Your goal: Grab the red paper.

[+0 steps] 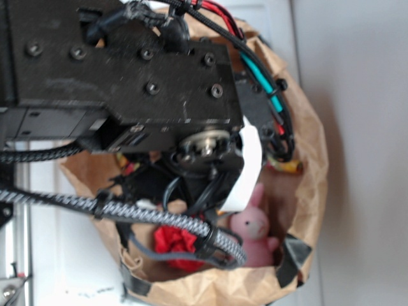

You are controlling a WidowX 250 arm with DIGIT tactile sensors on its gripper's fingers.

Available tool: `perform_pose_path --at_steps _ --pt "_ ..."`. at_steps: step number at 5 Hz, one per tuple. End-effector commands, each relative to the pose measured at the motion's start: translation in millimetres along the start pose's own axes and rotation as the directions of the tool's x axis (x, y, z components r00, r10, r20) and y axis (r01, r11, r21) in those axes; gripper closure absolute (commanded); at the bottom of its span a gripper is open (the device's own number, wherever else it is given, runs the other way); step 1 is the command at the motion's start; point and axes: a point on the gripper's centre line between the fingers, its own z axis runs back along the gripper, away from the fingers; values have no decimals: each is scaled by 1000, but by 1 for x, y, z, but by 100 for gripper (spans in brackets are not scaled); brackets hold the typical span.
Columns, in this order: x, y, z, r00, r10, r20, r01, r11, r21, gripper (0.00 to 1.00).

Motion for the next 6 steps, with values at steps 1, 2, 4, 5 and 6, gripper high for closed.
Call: perform_pose_path --at_steps 1,2,4,5,6 --pt "11 8 -18 997 -81 2 81 997 4 0" --pt "29 3 -28 987 -158 26 159 987 -9 0" --pt "59 -13 -29 952 -296 82 298 955 -11 0" --pt "68 -27 -22 935 -341 97 343 939 -6 0" --pt "68 -43 -16 938 -330 109 336 941 -34 0"
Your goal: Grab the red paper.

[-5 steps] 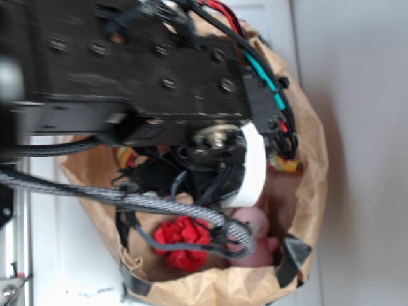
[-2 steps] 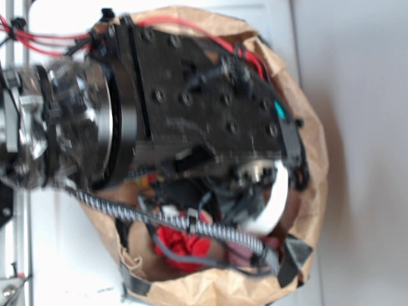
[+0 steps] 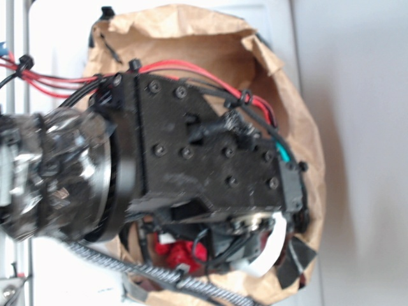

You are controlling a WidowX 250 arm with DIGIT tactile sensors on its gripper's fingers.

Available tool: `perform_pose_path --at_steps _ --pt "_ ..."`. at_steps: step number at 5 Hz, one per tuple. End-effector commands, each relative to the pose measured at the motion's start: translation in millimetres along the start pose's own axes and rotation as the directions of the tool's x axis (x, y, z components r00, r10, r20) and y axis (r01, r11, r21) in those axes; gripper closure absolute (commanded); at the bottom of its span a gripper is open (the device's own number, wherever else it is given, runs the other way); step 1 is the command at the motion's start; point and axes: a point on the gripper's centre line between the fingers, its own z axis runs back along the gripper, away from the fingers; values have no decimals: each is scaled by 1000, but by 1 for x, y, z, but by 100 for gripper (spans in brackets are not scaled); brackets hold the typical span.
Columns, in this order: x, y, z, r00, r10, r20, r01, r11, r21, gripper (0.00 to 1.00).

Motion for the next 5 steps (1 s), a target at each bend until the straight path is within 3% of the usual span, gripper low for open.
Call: perform_pose_path --at_steps 1,5 --pt "20 -27 25 999 -24 38 24 1000 0 0" --pt "20 -27 27 1000 -9 21 9 1000 -4 0"
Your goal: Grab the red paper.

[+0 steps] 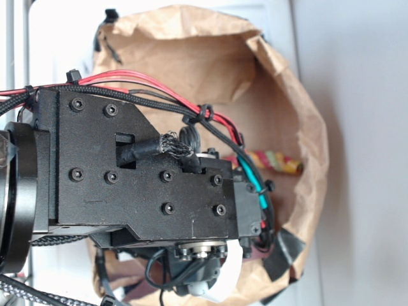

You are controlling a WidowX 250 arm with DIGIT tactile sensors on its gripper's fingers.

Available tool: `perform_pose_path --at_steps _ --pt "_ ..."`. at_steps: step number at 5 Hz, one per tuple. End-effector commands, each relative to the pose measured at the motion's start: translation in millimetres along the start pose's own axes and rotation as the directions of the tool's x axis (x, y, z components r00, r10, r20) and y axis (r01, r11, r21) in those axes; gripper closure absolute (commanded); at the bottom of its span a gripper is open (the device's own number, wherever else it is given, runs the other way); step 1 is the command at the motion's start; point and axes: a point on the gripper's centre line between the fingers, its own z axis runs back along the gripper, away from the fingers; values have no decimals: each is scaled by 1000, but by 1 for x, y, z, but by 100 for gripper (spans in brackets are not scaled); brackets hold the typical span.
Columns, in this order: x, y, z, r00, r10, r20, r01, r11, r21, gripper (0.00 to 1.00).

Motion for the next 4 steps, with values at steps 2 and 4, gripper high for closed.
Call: perform_pose_path --at_steps 2,4 --pt "12 -3 17 999 -34 16 33 998 55 0" --pt "10 -6 -10 998 -53 -35 55 998 35 0"
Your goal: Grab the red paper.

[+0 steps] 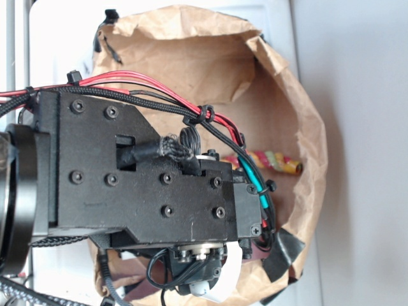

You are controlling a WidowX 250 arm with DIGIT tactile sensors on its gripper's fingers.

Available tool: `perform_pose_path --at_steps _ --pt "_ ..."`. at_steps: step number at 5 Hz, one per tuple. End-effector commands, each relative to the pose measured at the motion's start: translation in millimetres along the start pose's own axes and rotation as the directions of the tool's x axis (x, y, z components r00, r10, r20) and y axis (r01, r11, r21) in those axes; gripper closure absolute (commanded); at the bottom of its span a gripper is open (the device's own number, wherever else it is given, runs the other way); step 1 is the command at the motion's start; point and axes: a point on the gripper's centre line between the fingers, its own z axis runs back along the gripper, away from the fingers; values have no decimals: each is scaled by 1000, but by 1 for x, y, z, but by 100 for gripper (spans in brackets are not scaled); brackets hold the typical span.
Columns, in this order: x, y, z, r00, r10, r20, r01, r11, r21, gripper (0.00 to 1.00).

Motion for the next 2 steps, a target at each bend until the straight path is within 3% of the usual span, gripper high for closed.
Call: perform_pose_path --at_steps 1,2 --pt "19 -18 -16 998 -59 -27 59 998 -5 0" --pt "26 -25 -22 997 -65 -31 65 998 -11 0"
